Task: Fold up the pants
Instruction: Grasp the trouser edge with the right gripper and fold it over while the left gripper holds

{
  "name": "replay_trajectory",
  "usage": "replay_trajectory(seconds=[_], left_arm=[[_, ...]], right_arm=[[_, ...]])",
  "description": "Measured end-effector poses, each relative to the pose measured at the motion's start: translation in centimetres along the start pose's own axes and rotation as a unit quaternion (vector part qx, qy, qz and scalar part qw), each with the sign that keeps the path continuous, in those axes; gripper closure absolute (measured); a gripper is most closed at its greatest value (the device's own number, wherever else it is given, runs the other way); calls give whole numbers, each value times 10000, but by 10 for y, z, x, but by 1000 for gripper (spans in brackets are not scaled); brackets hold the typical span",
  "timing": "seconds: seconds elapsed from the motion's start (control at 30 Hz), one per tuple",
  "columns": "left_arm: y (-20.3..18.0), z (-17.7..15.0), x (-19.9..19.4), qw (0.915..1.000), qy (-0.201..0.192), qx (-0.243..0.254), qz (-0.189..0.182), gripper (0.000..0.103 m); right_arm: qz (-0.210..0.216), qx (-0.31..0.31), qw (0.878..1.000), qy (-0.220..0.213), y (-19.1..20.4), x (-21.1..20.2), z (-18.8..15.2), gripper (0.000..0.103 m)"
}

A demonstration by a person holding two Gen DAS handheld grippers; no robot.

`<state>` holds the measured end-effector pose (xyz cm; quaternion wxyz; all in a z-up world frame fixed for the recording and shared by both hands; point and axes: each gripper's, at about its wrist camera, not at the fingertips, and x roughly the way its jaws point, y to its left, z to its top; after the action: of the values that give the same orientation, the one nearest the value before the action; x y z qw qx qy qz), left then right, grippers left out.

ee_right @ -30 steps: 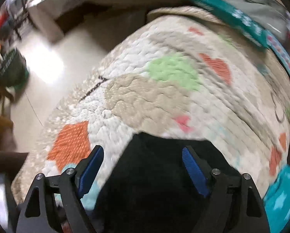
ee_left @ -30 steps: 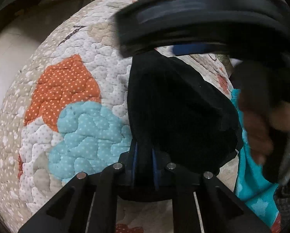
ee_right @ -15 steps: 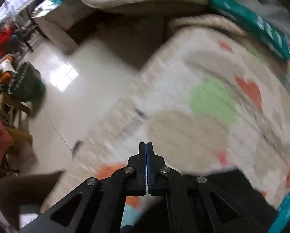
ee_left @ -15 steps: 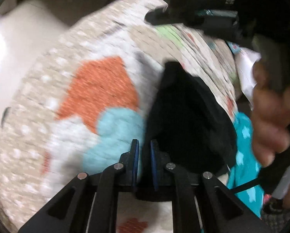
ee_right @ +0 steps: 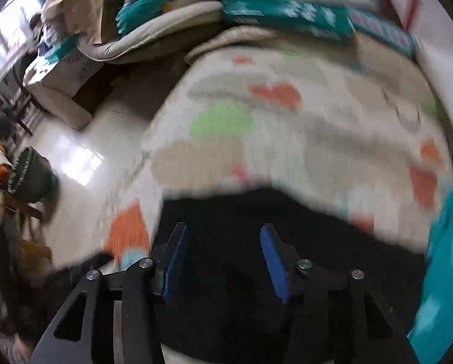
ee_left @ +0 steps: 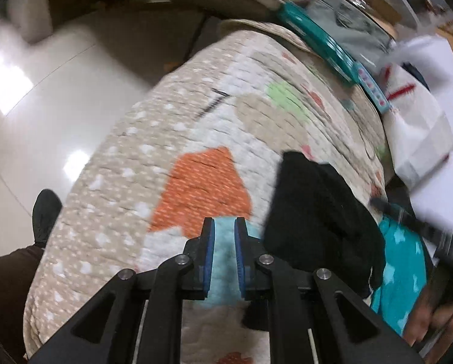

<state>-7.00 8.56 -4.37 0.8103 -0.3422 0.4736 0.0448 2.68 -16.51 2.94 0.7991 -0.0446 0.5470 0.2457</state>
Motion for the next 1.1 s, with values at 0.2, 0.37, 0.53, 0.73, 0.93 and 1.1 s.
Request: replay_trajectory(seconds=[0.2, 0.37, 0.53, 0.73, 0.93, 1.1], left_arm=[[-14, -16, 7, 9982, 52, 589, 88, 79], [-12, -20, 12, 9969, 110, 755, 205, 76], [-47, -7, 8, 9945, 339, 981, -144, 76], [-178, -3, 23, 9617, 446, 2691, -273, 64], [-291, -22, 92, 9155, 1182, 3802, -571, 59], [-360, -46, 161, 8873, 1813, 4177, -733, 59]], right_arm=[[102, 1344, 9907, 178, -64, 22, -73, 59], [-244, 2413, 9669, -786, -105, -28, -112, 55], [-477, 3293, 9321, -1431, -143, -62, -145, 50], [-689, 4362, 8853, -1454, -190, -51, -178, 49], [-836, 4378, 8802, -1634, -192, -39, -173, 47], [-669, 4753, 8595, -1756, -206, -33, -173, 47]])
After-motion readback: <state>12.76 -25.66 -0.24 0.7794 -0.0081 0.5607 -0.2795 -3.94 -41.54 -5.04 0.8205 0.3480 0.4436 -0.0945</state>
